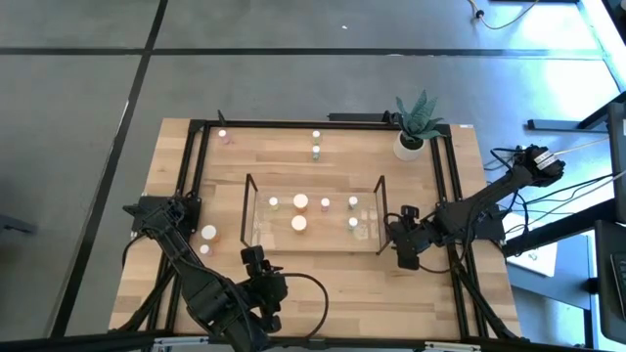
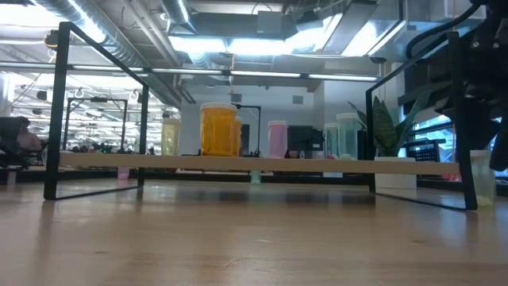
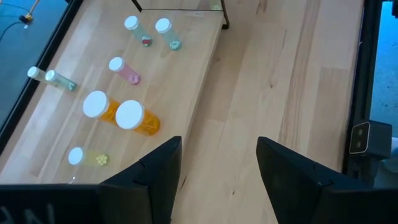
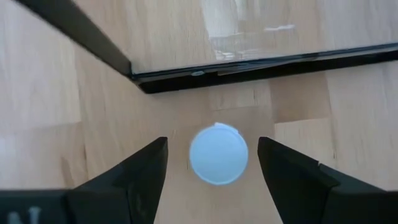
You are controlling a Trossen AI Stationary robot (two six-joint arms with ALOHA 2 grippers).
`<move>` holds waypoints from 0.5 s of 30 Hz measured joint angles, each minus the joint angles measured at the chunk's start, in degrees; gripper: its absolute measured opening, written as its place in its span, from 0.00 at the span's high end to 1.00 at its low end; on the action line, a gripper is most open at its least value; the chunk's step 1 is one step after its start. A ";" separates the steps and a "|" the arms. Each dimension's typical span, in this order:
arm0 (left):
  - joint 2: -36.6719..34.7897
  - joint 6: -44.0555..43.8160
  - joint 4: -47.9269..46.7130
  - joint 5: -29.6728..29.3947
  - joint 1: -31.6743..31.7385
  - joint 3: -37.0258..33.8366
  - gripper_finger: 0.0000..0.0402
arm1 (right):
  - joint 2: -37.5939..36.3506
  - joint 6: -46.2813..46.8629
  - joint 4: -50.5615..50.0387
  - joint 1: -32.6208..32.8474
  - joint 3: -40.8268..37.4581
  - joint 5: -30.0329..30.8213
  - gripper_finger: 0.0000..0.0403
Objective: Pick and place medicine bottles onto shelf by color
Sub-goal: Put the right yellow pill bottle aligned with the yellow pill bottle on the shelf
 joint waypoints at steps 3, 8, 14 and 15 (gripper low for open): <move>0.00 0.02 0.00 0.00 0.00 0.00 0.50 | 0.00 0.31 -0.10 0.00 0.00 0.68 0.39; 0.00 0.01 0.00 0.00 0.00 0.00 0.50 | 0.00 0.23 -0.13 0.00 0.00 0.69 0.48; 0.00 0.00 0.00 0.00 -0.02 0.00 0.50 | 0.00 0.28 -0.17 0.00 0.00 0.69 0.58; 0.00 0.01 0.00 0.01 -0.02 0.00 0.50 | 0.00 0.28 -0.17 0.00 0.00 0.69 0.60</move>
